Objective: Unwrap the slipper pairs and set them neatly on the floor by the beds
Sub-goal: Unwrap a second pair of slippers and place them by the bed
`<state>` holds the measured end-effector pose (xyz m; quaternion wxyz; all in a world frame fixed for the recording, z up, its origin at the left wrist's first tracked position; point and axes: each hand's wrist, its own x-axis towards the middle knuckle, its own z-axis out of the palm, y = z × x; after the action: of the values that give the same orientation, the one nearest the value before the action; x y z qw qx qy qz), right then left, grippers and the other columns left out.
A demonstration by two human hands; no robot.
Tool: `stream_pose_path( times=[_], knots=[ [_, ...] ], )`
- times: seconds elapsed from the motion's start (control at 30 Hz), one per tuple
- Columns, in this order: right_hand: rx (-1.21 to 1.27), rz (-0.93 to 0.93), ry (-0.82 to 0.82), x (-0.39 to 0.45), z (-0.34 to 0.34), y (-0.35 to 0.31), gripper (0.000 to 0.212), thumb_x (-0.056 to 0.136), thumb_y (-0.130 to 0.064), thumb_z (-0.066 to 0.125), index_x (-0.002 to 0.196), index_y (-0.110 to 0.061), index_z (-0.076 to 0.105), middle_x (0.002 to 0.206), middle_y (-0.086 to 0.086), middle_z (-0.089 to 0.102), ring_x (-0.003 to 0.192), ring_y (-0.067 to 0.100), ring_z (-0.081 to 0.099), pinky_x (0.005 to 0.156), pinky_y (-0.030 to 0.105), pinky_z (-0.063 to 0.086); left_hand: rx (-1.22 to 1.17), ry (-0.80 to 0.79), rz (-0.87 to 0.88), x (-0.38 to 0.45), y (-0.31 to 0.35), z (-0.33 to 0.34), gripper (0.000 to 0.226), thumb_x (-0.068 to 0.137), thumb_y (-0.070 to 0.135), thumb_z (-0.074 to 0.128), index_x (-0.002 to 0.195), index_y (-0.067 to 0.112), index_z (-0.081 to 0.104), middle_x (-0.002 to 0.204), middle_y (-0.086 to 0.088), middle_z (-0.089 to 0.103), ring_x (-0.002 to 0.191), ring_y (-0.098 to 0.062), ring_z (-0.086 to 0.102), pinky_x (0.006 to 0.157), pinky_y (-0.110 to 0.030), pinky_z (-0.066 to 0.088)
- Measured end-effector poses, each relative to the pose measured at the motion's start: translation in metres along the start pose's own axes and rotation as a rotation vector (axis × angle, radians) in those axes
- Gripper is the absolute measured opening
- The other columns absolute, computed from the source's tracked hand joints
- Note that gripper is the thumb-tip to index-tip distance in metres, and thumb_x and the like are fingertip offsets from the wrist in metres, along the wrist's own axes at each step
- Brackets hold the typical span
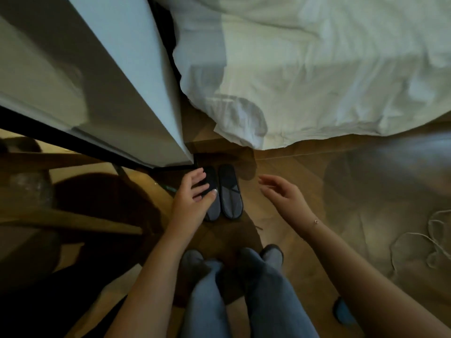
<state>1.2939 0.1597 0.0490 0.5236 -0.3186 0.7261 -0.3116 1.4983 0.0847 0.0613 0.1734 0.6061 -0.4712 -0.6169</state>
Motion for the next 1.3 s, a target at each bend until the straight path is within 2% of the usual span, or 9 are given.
stream_pose_path(
  times=[0.1, 0.2, 0.37, 0.6, 0.8, 0.93, 1.07, 1.17, 1.3],
  knots=[
    [0.032, -0.002, 0.008, -0.051, -0.025, -0.054, 0.031, 0.094, -0.019, 0.054, 0.125, -0.023, 0.056, 0.114, -0.012, 0.062, 0.105, 0.000, 0.059, 0.082, 0.014, 0.051, -0.001, -0.026, 0.024, -0.048, 0.061, -0.004, 0.049, 0.088, 0.009, 0.064, 0.129, 0.027, 0.046, 0.130, 0.005, 0.054, 0.115, -0.011, 0.057, 0.085, -0.020, 0.048],
    [0.050, -0.049, 0.058, -0.091, -0.056, -0.100, 0.030, 0.094, -0.018, 0.055, 0.123, -0.026, 0.056, 0.114, -0.009, 0.063, 0.104, 0.001, 0.060, 0.084, 0.014, 0.051, 0.013, -0.080, 0.071, -0.083, 0.122, 0.005, 0.048, 0.088, 0.009, 0.063, 0.130, 0.026, 0.046, 0.129, 0.005, 0.055, 0.114, -0.010, 0.057, 0.080, -0.017, 0.048],
    [0.089, -0.108, 0.144, -0.143, -0.123, -0.151, 0.032, 0.094, -0.019, 0.054, 0.125, -0.025, 0.055, 0.112, -0.011, 0.062, 0.102, -0.002, 0.059, 0.079, 0.009, 0.049, 0.069, -0.129, 0.178, -0.112, 0.208, 0.047, 0.047, 0.089, 0.012, 0.064, 0.130, 0.025, 0.046, 0.127, 0.006, 0.055, 0.113, -0.008, 0.058, 0.079, -0.014, 0.048],
    [0.179, -0.153, 0.296, -0.183, -0.237, -0.177, 0.028, 0.093, -0.017, 0.057, 0.120, -0.024, 0.061, 0.111, -0.007, 0.066, 0.100, 0.004, 0.061, 0.084, 0.017, 0.050, 0.083, -0.210, 0.297, -0.137, 0.292, 0.146, 0.044, 0.088, 0.012, 0.065, 0.128, 0.025, 0.049, 0.124, 0.008, 0.057, 0.105, -0.005, 0.060, 0.086, -0.021, 0.048],
    [0.205, -0.192, 0.413, -0.183, -0.324, -0.180, 0.026, 0.093, -0.015, 0.057, 0.119, -0.015, 0.062, 0.111, -0.002, 0.067, 0.103, 0.009, 0.062, 0.085, 0.016, 0.049, 0.070, -0.345, 0.392, -0.128, 0.340, 0.229, 0.042, 0.086, 0.006, 0.066, 0.110, 0.036, 0.051, 0.122, 0.001, 0.056, 0.098, -0.007, 0.062, 0.079, -0.018, 0.047],
    [0.214, -0.159, 0.485, -0.169, -0.377, -0.185, 0.028, 0.094, -0.018, 0.056, 0.121, -0.019, 0.061, 0.114, -0.003, 0.066, 0.102, 0.010, 0.062, 0.086, 0.022, 0.052, 0.068, -0.374, 0.374, -0.109, 0.375, 0.273, 0.044, 0.085, -0.001, 0.064, 0.120, 0.021, 0.050, 0.118, 0.003, 0.057, 0.101, -0.012, 0.060, 0.078, -0.016, 0.048],
    [0.213, -0.140, 0.533, -0.140, -0.433, -0.195, 0.030, 0.094, -0.017, 0.056, 0.124, -0.019, 0.059, 0.115, -0.001, 0.065, 0.095, 0.009, 0.062, 0.083, 0.025, 0.053, 0.071, -0.417, 0.385, -0.077, 0.418, 0.325, 0.040, 0.086, -0.002, 0.062, 0.119, 0.017, 0.051, 0.119, -0.001, 0.057, 0.104, -0.016, 0.059, 0.082, -0.017, 0.049],
    [0.171, -0.127, 0.569, -0.118, -0.474, -0.205, 0.032, 0.094, -0.019, 0.056, 0.126, -0.022, 0.056, 0.115, -0.002, 0.064, 0.097, 0.013, 0.062, 0.084, 0.027, 0.054, 0.115, -0.486, 0.397, -0.049, 0.455, 0.366, 0.037, 0.088, 0.001, 0.062, 0.118, 0.020, 0.053, 0.121, -0.002, 0.059, 0.107, -0.018, 0.060, 0.086, -0.021, 0.048],
    [0.211, -0.096, 0.644, -0.100, -0.535, -0.217, 0.035, 0.094, -0.022, 0.055, 0.128, -0.029, 0.052, 0.114, -0.007, 0.061, 0.098, 0.008, 0.060, 0.086, 0.025, 0.054, 0.213, -0.583, 0.435, -0.019, 0.511, 0.425, 0.036, 0.087, 0.004, 0.064, 0.116, 0.022, 0.054, 0.117, 0.000, 0.062, 0.105, -0.018, 0.062, 0.082, -0.017, 0.050]
  ],
)
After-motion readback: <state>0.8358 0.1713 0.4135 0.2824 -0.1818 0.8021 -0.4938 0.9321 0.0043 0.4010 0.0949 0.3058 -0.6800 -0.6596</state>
